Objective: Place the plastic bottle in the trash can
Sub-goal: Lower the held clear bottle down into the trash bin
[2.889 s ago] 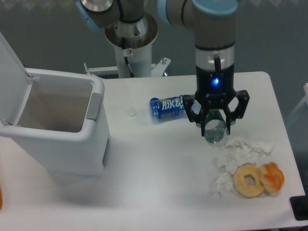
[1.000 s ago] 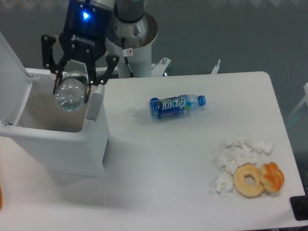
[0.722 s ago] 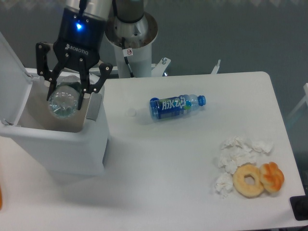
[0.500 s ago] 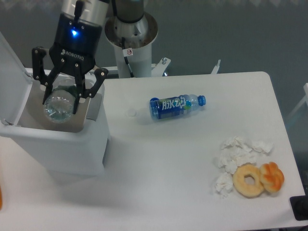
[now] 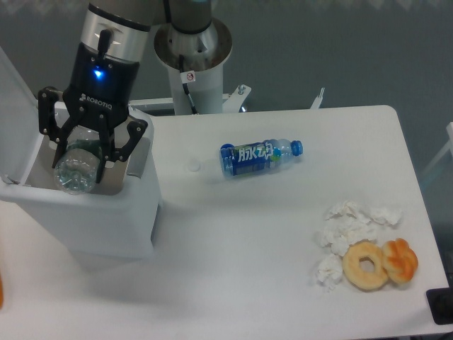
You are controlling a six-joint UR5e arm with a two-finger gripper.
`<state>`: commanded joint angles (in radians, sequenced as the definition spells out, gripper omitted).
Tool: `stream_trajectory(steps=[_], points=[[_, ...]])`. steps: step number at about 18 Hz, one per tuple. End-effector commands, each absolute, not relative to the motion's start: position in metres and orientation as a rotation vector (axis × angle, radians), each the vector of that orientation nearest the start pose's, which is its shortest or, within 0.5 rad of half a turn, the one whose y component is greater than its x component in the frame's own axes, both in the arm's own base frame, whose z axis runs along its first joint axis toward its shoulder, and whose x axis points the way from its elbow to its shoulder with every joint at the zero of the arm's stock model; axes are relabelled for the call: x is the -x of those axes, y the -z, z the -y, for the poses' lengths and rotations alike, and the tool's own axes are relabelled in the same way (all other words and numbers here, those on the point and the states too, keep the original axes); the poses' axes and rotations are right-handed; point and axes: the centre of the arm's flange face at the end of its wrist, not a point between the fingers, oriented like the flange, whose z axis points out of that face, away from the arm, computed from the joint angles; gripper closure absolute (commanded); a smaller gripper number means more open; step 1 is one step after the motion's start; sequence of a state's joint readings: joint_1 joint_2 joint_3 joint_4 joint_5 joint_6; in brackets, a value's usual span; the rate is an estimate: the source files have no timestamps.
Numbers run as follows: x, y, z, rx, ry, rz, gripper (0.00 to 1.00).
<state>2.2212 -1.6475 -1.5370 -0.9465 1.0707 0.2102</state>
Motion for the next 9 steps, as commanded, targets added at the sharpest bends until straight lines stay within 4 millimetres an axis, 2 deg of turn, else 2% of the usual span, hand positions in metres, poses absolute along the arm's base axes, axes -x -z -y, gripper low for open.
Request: stream_trajectory(steps=[3, 9], points=[[0.1884, -0.5426, -0.5494, 2.399, 0.269, 0.348, 0.36], [0.1874, -0.5411, -0.5496, 2.4, 0.271, 0.346, 0.36]])
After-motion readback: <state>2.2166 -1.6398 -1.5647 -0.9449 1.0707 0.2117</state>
